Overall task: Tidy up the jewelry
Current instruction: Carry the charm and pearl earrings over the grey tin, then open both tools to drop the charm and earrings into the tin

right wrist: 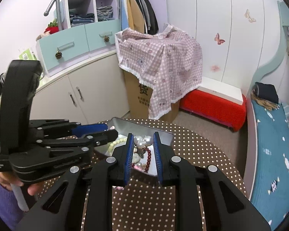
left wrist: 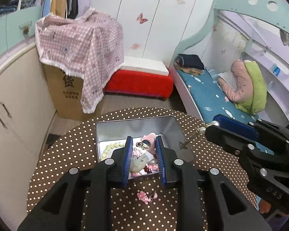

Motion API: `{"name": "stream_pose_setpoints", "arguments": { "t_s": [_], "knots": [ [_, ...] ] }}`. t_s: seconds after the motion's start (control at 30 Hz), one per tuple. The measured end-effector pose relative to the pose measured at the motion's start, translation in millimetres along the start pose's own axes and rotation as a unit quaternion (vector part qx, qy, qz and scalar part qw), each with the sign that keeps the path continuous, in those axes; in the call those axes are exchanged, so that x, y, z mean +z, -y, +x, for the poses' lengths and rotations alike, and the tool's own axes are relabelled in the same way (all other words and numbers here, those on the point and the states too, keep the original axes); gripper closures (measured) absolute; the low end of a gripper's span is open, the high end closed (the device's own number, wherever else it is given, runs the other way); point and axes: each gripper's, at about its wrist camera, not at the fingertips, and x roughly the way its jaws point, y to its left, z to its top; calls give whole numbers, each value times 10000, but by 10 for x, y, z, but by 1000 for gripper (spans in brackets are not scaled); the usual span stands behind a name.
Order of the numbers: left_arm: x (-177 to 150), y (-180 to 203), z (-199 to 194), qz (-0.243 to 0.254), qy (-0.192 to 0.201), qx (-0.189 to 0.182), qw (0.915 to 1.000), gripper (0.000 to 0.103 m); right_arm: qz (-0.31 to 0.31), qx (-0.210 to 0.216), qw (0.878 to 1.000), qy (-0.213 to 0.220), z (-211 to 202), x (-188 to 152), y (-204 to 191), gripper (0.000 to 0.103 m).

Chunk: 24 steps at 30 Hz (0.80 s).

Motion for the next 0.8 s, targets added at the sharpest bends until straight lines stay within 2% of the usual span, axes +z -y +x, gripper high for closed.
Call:
{"name": "stream_pose_setpoints", "arguments": {
  "t_s": [0.33,0.73,0.77,0.8],
  "knots": [
    [-81,-77,281,-126,-335,8,9994,80,68,28,9995,-293,336,-90,54,84],
    [-101,-95,286,-151,-345,106,9992,80,89,56,9992,-384,389,-136,52,84],
    [-100,-95,285,-156,-354,100,9992,79,88,54,9991,-406,401,-147,48,84],
    [-98,-91,283,-162,-344,104,9992,69,88,60,9991,-420,402,-157,52,84]
  ]
}}
